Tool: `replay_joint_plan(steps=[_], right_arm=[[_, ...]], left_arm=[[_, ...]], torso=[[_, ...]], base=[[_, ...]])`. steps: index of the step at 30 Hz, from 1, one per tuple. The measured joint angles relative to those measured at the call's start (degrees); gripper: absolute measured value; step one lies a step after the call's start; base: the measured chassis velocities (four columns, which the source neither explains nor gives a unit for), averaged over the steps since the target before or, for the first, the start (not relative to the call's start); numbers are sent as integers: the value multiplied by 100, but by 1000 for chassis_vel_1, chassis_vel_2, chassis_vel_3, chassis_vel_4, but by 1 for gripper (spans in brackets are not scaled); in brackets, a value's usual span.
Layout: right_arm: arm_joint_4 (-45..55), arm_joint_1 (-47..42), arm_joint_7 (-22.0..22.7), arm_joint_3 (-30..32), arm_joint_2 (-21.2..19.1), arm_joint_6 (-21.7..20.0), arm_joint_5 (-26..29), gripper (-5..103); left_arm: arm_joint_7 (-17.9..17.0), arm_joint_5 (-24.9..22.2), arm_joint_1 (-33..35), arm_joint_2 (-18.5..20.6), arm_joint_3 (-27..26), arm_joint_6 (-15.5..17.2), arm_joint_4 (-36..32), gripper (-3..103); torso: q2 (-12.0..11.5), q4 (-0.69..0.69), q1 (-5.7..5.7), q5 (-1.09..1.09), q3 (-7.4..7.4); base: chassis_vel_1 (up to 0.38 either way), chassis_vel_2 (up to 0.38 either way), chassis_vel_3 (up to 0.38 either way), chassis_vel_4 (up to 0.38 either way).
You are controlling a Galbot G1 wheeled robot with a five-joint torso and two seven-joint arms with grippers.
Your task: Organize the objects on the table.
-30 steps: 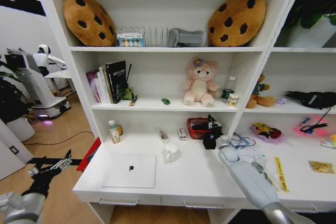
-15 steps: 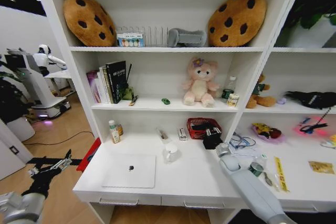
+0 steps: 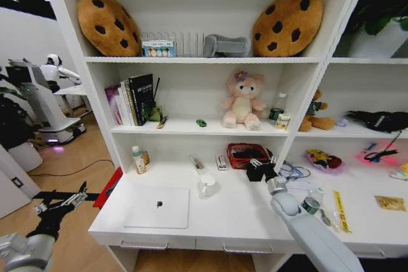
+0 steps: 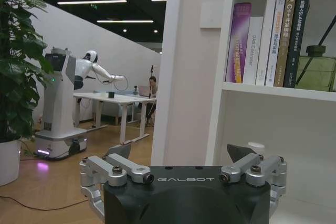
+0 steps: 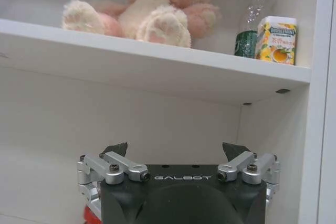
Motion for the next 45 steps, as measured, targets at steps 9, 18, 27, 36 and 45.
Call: replay_joint_plan(steps=[9, 18, 27, 36, 45], right_arm=[[1887, -1850, 172, 830, -48, -339, 51, 100], [3214, -3783, 159, 2148, 148, -267, -345, 100], [3818, -4699, 62, 3147, 182, -105, -14, 100], [3982, -5116, 133, 3243, 531, -2, -309, 100], [3813, -5135, 227, 3155, 658, 40, -543, 100]], left_arm=[[0, 0, 0, 0, 0, 0, 0, 100], [0, 0, 0, 0, 0, 0, 0, 100], [0, 0, 0, 0, 0, 0, 0, 100], [0, 0, 0, 0, 0, 0, 0, 100], [0, 0, 0, 0, 0, 0, 0, 100]], torso=[[1, -1, -1, -1, -1], [1, -1, -2, 0, -1], [0, 1, -1, -1, 0], [0, 0, -1, 0, 0], [0, 0, 0, 0, 0]], base=[[0, 0, 0, 0], [0, 0, 0, 0], [0, 0, 0, 0], [0, 0, 0, 0], [-7, -5, 7, 11]])
